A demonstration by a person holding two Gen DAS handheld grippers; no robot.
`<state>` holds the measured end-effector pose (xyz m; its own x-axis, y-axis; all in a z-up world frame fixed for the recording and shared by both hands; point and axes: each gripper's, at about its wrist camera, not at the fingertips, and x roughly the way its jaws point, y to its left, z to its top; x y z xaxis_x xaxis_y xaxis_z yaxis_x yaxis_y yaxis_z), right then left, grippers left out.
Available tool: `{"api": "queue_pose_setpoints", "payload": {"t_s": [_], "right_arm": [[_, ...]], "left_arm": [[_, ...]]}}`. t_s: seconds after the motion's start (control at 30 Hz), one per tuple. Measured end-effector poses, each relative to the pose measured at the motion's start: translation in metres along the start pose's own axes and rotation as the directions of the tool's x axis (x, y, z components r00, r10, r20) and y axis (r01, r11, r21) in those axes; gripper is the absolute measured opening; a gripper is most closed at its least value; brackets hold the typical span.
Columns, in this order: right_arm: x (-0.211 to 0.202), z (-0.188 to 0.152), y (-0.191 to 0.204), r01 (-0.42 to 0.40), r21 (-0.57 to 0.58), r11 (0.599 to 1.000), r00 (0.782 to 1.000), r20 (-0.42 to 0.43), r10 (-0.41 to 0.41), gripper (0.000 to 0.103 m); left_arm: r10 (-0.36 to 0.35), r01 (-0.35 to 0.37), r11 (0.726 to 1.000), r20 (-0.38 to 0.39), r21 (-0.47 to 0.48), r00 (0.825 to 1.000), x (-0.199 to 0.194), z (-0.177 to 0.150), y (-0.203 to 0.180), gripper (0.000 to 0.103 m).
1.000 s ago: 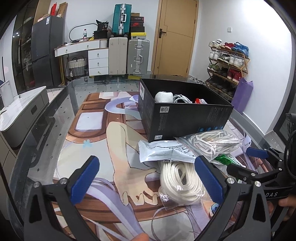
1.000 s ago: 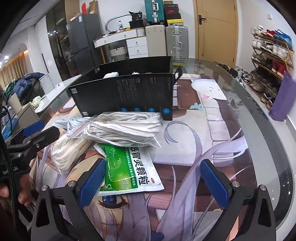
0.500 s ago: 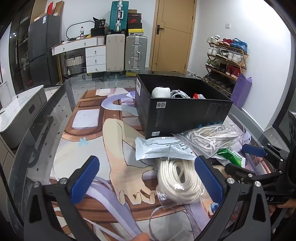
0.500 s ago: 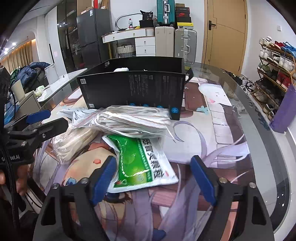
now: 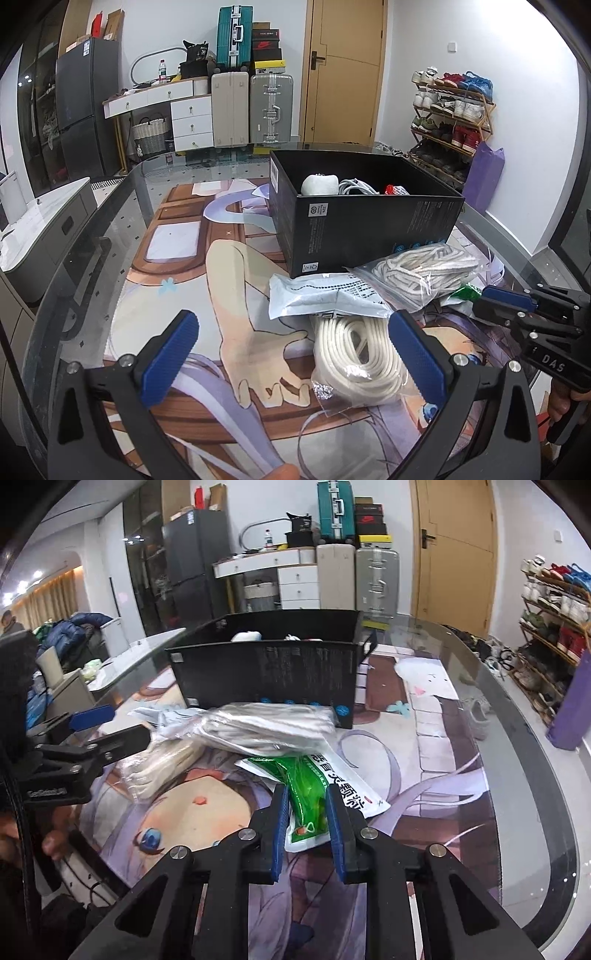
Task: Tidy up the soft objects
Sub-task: 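Grasp the green printed pack with the right gripper, then grasp the small bagged white rope with the left gripper while the right gripper holds the green pack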
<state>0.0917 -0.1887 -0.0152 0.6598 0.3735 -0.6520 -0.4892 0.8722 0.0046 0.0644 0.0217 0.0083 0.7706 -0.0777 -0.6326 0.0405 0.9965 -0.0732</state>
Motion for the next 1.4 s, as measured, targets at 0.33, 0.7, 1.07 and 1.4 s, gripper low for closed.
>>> {"api": "queue_pose_setpoints", "payload": {"t_s": [0.33,0.7,1.07,1.4], "right_arm": [[0.007,0.003,0.001,0.05,-0.059,0.997,0.999,-0.014,-0.051,0.069],[0.028,0.013,-0.009,0.029,-0.071,0.997,0.998,-0.06,-0.034,0.071],[0.014,0.001,0.001,0.011,-0.085,0.996,0.999,-0.038,-0.014,0.037],[-0.014,-0.009,0.006,-0.029,-0.08,0.996,0.999,0.038,0.032,0.036]], "left_arm": [[-0.004,0.004,1.0,0.009,-0.001,1.0,-0.001,0.0,0.0,0.103],[-0.024,0.024,1.0,0.004,-0.004,1.0,-0.001,-0.001,0.001,0.103],[-0.029,0.029,1.0,-0.011,0.006,1.0,0.001,0.0,-0.001,0.103],[-0.016,0.02,0.998,-0.071,0.056,0.997,0.006,-0.01,-0.018,0.103]]}}
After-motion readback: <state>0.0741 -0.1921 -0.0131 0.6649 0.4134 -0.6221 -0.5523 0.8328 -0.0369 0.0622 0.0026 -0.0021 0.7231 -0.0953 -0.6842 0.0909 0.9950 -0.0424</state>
